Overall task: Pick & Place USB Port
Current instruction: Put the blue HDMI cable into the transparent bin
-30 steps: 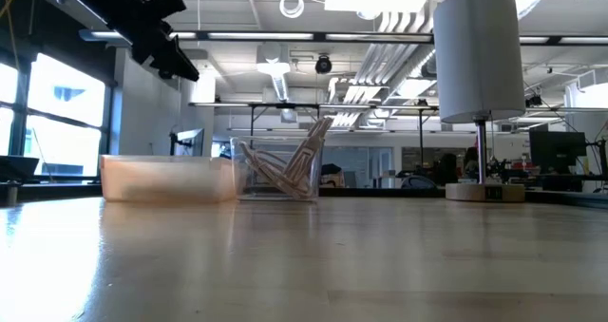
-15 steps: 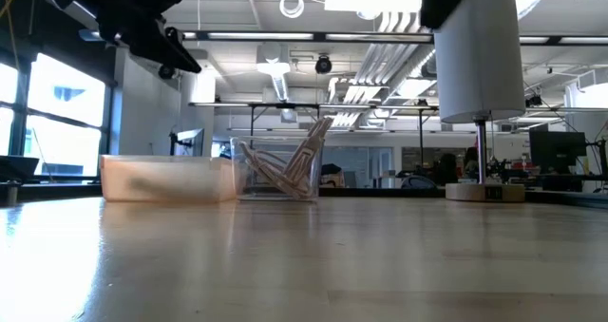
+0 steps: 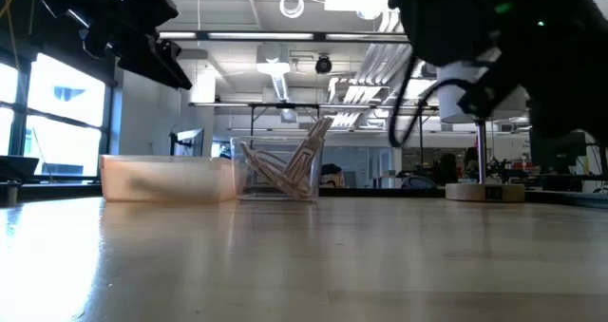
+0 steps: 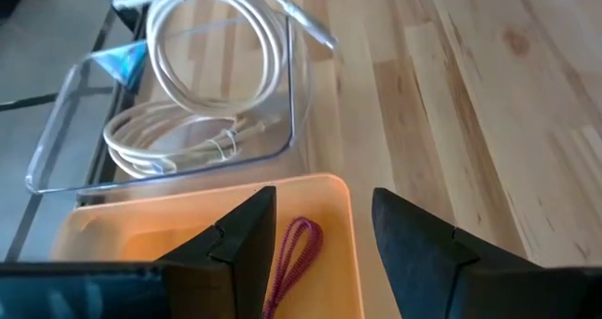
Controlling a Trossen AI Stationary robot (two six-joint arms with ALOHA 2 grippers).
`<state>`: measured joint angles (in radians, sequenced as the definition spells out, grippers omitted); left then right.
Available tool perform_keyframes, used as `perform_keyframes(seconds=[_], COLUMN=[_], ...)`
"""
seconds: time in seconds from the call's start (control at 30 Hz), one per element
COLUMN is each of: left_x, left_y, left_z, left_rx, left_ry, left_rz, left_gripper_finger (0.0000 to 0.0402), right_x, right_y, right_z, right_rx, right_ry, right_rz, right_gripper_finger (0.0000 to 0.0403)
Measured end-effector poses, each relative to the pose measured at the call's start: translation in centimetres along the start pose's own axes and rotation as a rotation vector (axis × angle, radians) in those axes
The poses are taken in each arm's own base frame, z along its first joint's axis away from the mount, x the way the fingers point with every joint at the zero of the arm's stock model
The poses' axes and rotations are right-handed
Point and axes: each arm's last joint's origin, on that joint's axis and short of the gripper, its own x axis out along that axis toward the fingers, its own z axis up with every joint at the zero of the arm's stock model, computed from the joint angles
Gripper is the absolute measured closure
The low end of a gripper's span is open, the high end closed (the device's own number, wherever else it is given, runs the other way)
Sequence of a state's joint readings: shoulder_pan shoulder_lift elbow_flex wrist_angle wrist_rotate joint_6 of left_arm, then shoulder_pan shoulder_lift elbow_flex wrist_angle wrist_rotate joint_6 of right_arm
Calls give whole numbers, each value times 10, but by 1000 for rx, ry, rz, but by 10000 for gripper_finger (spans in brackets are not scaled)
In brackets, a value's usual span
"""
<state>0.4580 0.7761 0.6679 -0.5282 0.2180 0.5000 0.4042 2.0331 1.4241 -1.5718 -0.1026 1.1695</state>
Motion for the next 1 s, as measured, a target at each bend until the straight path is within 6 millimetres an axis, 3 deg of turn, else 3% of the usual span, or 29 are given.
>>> perform_keyframes(seconds=[0.23,0.63,0.87,1.0], left_x=[12,21,22,22], left_y=[-5,-7,-8,-8], left_z=[-16,-26,-25,-25], left_rx=[15,30,50,53], left_ry=[38,29,12,11], left_rz=[19,55,21,20], left_gripper_finger=[229,229,229,229], right_x=[16,-14,-7,2], right_y=[2,19,38,41], right_z=[-13,-45,-77,-85], right_rx=[-13,48,93,117], right_ry=[136,44,-11,-42], right_rz=[-16,94,164,158], right_gripper_finger=[254,254,254,254])
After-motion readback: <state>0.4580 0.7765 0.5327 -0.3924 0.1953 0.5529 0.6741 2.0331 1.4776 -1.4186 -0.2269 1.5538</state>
